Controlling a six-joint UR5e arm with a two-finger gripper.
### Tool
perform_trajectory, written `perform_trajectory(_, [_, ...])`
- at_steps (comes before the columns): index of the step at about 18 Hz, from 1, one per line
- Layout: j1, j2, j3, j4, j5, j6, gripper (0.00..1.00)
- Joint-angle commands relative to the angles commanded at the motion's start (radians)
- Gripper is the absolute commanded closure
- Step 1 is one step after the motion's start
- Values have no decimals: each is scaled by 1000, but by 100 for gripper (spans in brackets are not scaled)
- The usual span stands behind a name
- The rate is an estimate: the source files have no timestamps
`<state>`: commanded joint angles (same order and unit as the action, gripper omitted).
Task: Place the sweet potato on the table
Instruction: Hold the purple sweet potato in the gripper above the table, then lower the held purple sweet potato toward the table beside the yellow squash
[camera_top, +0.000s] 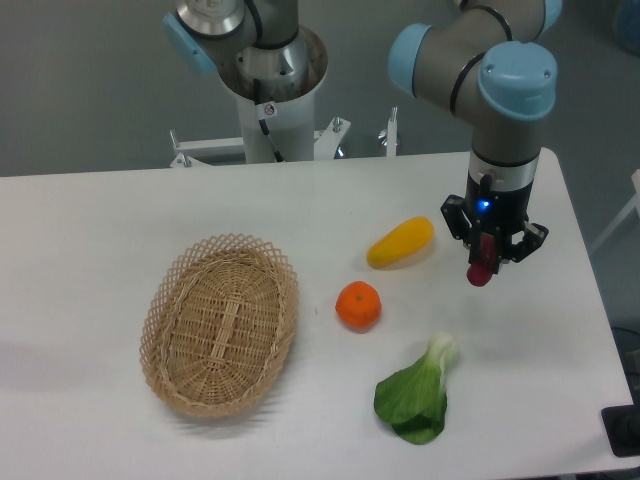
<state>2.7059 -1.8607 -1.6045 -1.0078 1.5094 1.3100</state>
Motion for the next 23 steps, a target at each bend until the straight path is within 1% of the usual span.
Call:
perform_trajectory(5, [2,2,-8,3,-2,0,69])
perform_trajectory(7, [0,2,-26,9,0,0,69])
perform_trajectory(9, [0,3,-49,24,0,-2,69])
perform_trajectory(13, [-5,3,-89,78,0,-11,69])
perform_trajectory(15, [-6,2,-110,83,0,-18,69])
perform_trajectory(16, [-9,-2,-120,87,3,-34,69])
perform_trajectory(19, [-12,-8,-153,126,0,-200,69])
perform_trajectory(21, [-14,-15,-175,132,2,-233,69])
perform_trajectory(22, [-14,-24,-190,146,2,-244,69])
perform_trajectory(23, [-15,-40,-205,175,2,-265,69])
